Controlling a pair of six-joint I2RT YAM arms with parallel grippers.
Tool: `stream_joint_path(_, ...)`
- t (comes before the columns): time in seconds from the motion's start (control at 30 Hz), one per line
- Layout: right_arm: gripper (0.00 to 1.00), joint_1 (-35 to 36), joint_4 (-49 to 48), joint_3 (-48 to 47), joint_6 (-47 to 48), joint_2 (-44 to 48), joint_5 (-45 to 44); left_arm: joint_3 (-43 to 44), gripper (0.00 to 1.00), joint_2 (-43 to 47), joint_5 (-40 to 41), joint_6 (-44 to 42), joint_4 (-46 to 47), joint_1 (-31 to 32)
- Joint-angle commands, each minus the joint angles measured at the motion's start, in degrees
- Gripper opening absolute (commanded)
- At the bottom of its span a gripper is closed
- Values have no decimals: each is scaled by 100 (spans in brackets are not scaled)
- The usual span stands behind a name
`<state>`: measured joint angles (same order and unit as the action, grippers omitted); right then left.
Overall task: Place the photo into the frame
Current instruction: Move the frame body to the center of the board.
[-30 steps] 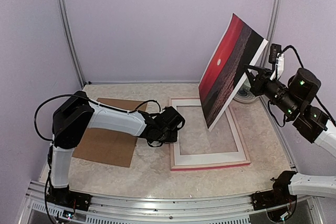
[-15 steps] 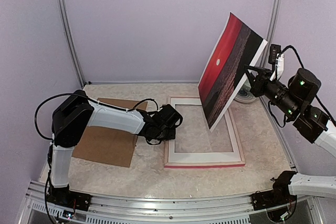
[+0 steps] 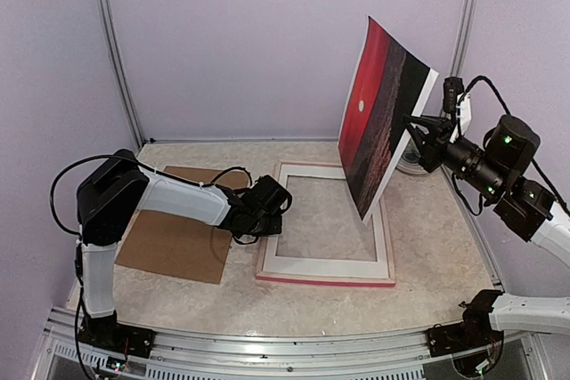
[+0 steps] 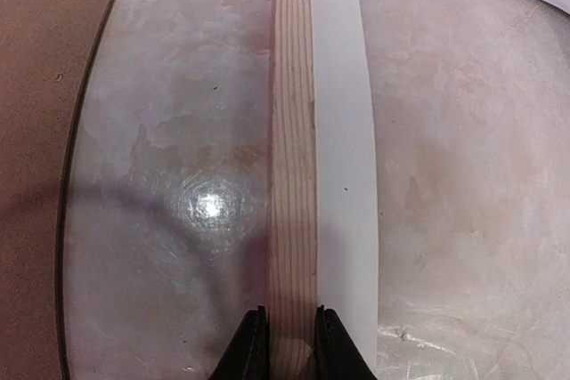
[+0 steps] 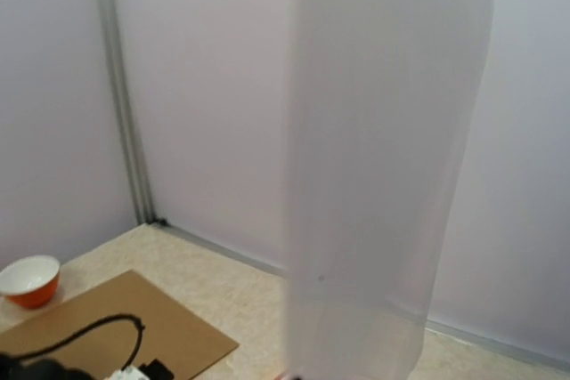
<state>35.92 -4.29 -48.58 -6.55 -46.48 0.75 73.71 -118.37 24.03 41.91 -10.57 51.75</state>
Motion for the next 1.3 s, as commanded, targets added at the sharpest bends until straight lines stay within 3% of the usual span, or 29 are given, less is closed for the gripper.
stream_joint_path(0.0, 0, -41, -474, 92, 543, 1, 595, -278, 19, 248, 120, -191, -187, -135)
stream_joint_path(0.13, 0, -41, -648, 158, 923, -102, 728, -430, 19, 359, 111, -248, -154, -214)
stream_joint_path(0.3, 0, -40, -989, 385, 1635, -167, 1527, -638, 20, 542, 93, -389, -18, -294)
stream_joint_path(0.4, 0, -41, -1378, 556, 1846, -187, 1419, -698, 21, 666, 101, -491, 40, -305)
stream_joint_path(0.73, 0, -93, -1386, -75, 2797, -1259, 1046, -1087, 40, 1388, -26, -562, 135, -314)
stream_joint_path(0.93, 0, -571, -1999, -45, 2672, -1650, 1526, -1414, 48, 2026, -21, -527, 156, -314)
stream_joint_path(1.27, 0, -1149, -3019, -112, 2501, -2195, 2290, -1729, 52, 2842, -14, -491, 112, -314)
